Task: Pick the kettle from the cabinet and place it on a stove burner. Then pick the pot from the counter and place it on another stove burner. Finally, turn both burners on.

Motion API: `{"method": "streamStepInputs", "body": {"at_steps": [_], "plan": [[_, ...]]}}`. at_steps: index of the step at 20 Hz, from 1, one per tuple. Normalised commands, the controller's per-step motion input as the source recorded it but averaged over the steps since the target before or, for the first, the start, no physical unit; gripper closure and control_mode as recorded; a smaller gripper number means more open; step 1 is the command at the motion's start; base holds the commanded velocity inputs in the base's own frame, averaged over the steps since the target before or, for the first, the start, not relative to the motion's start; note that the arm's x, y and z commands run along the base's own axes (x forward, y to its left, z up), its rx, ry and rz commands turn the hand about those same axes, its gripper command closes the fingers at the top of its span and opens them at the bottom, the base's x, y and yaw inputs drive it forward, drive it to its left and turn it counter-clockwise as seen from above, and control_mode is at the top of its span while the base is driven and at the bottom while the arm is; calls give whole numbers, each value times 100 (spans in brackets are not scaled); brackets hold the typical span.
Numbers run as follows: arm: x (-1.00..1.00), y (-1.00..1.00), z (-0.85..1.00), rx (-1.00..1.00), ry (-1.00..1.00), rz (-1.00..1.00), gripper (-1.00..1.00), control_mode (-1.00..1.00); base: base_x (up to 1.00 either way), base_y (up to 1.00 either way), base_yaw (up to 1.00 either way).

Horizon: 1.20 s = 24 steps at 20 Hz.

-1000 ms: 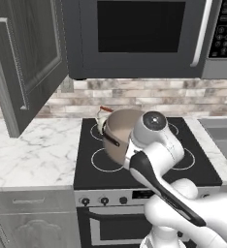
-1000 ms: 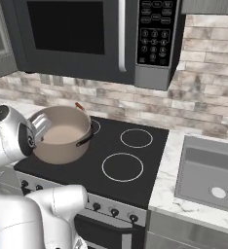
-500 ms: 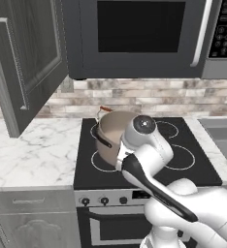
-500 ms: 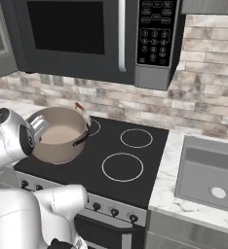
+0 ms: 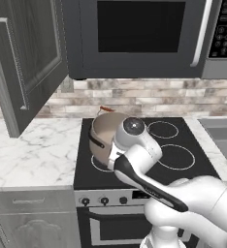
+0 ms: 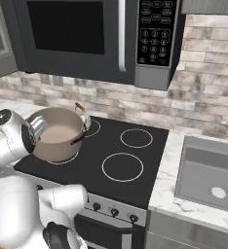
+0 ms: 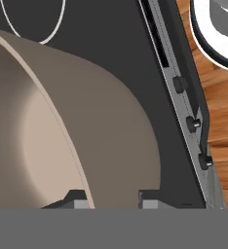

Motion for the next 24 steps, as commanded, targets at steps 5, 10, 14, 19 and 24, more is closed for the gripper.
{"method": "streamStepInputs", "body": {"at_steps": [5,10,14,19,24], "plan": [[22,18,-17,0,0,0,100,-100,0,0,0],[24,15,-27,0,0,0,100,-100,0,0,0],[25,14,-25,-1,0,0,100,-100,0,0,0],[22,8,-21,0,0,0,100,-100,0,0,0],[19,2,-16,0,0,0,100,-100,0,0,0]]}}
